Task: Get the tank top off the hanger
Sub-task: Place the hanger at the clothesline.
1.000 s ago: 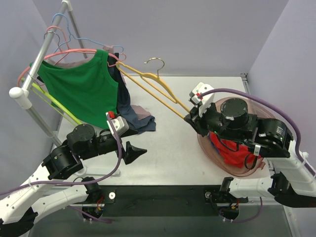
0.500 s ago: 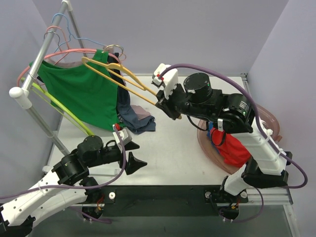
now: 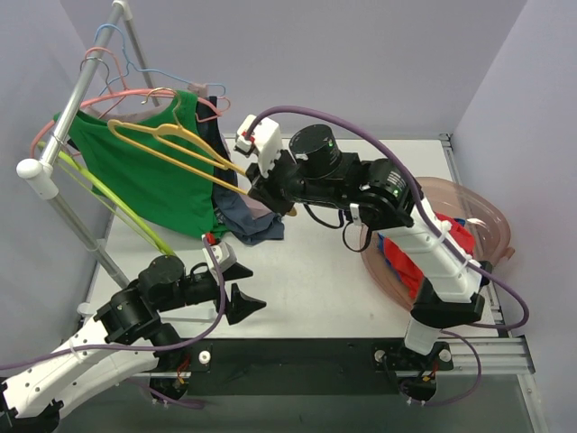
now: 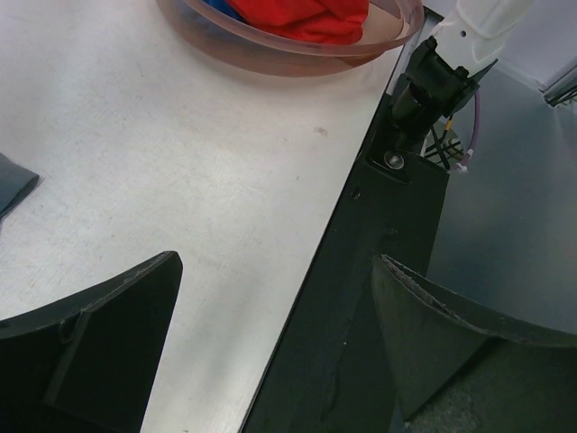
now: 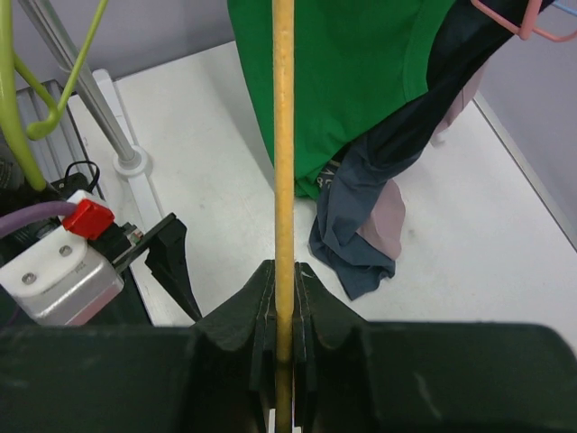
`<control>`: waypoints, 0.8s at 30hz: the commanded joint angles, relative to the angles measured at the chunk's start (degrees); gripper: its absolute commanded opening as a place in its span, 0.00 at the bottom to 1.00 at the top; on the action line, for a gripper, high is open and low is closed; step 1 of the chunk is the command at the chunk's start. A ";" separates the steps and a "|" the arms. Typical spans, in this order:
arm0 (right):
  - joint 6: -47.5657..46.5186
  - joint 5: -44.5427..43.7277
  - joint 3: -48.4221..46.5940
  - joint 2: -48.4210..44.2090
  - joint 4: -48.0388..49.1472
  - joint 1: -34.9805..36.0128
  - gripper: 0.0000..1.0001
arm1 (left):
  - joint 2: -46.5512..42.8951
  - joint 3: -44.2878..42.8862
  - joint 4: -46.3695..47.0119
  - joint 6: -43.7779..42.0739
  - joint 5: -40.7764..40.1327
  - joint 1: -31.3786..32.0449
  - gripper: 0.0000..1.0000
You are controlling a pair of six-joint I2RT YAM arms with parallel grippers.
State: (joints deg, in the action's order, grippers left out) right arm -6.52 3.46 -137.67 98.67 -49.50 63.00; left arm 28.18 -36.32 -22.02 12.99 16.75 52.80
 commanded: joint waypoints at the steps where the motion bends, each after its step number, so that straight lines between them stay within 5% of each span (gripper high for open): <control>1: 0.64 0.14 -3.92 2.75 4.92 1.07 0.00 | 0.73 0.28 3.48 0.19 1.44 0.20 0.97; 13: 2.48 -5.38 -3.23 8.55 17.94 0.81 0.00 | -1.88 -0.77 0.31 4.06 -2.42 0.99 0.97; 24: 4.77 -8.12 13.91 -3.04 18.47 0.10 0.00 | -3.84 -10.43 -4.09 4.49 -10.16 0.91 0.97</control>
State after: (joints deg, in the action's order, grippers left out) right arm -3.16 -2.59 -126.91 102.52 -34.02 63.66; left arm 22.57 -40.42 -26.33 16.21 9.80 53.54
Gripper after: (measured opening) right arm 0.075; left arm 0.974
